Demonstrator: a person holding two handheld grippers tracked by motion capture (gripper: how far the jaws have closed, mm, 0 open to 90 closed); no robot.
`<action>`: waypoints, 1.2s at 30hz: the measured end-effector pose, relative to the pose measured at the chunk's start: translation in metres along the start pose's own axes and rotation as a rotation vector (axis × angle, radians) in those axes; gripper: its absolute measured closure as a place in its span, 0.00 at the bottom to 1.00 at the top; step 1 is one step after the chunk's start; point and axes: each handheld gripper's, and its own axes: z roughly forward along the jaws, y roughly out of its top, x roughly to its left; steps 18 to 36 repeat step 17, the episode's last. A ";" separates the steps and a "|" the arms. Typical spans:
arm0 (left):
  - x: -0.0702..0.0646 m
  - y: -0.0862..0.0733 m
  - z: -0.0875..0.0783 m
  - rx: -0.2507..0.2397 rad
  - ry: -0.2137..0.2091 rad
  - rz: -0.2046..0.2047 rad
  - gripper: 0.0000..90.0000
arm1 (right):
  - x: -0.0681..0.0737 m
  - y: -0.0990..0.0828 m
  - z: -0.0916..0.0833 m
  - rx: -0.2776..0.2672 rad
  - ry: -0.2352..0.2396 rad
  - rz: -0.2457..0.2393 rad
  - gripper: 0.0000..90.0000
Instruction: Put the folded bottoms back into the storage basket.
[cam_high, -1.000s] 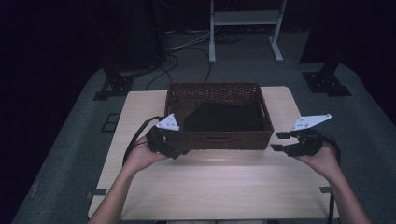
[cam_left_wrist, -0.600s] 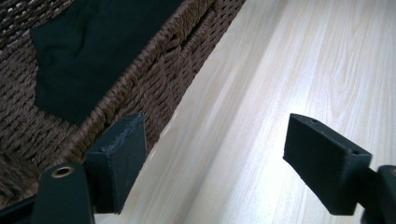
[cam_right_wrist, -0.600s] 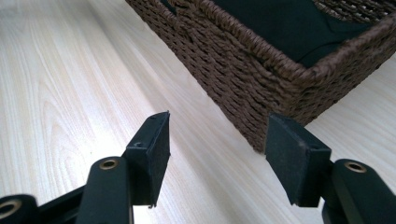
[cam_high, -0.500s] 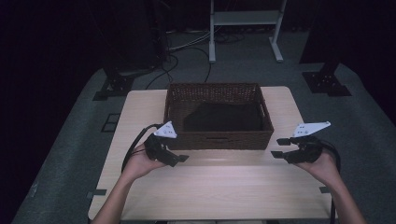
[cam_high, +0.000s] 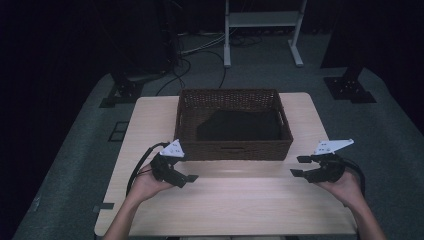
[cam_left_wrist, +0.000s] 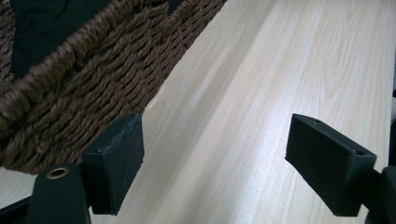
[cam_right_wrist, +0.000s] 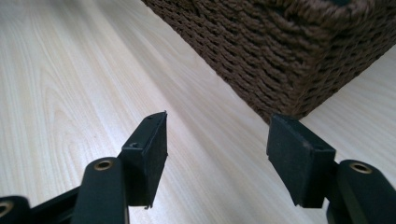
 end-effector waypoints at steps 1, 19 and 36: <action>0.000 0.000 0.000 0.000 0.000 0.000 0.20 | 0.000 0.000 0.000 0.000 0.000 0.000 0.41; -0.009 -0.022 0.006 -0.030 0.009 -0.009 0.19 | 0.005 -0.033 0.000 -0.025 -0.003 0.052 0.37; -0.009 -0.022 0.006 -0.030 0.009 -0.009 0.19 | 0.005 -0.033 0.000 -0.025 -0.003 0.052 0.37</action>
